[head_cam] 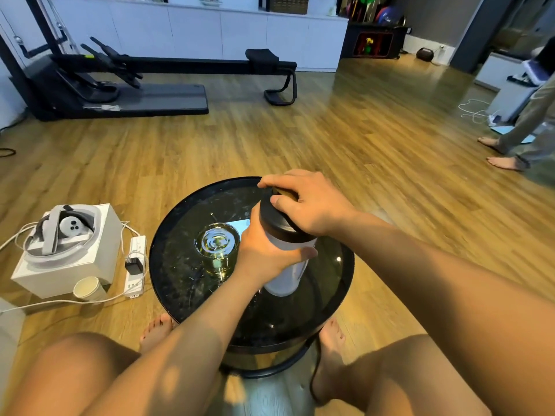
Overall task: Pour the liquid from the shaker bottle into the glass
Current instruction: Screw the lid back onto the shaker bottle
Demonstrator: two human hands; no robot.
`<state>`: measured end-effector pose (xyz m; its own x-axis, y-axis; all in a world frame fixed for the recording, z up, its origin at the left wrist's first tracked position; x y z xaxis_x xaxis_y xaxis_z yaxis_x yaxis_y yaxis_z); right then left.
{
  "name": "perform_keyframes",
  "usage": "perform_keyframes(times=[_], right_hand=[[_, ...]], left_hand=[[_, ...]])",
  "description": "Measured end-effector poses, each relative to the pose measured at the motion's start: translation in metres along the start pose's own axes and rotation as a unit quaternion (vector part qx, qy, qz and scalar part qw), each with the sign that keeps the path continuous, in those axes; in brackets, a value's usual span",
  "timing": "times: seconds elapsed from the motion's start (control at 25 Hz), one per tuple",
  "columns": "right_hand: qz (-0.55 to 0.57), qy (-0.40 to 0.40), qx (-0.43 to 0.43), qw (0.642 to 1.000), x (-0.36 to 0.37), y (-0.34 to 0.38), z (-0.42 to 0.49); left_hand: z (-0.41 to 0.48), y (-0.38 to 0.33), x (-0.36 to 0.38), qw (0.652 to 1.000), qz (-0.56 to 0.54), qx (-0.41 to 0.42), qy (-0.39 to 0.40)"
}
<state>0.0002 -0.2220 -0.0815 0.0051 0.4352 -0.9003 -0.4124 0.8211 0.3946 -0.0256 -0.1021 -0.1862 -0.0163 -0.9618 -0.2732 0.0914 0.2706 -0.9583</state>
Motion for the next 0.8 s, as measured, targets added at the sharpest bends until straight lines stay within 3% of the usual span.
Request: perform_keyframes(times=[0.56, 0.68, 0.8], right_hand=[[0.038, -0.104, 0.077, 0.991, 0.007, -0.004, -0.008], [0.055, -0.099, 0.050, 0.992, 0.004, -0.005, -0.010], [0.070, -0.077, 0.028, 0.994, -0.001, -0.008, -0.009]], left_hand=[[-0.019, -0.019, 0.031, 0.991, -0.064, 0.001, -0.116], [-0.018, -0.014, 0.026, 0.994, -0.031, 0.013, -0.101], [0.003, -0.004, 0.004, 0.999, 0.002, 0.029, -0.014]])
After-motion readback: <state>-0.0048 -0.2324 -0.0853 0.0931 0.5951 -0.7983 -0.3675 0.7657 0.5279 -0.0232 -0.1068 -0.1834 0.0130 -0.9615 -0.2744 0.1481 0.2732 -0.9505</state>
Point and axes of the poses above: each hand's wrist, its own z-axis towards the middle knuckle, its own x-axis out of the palm, y = z × x, the point moved 2 cm from there along z, towards the middle knuckle, and after that the axes turned 3 degrees about -z, right-handed, at the moved point
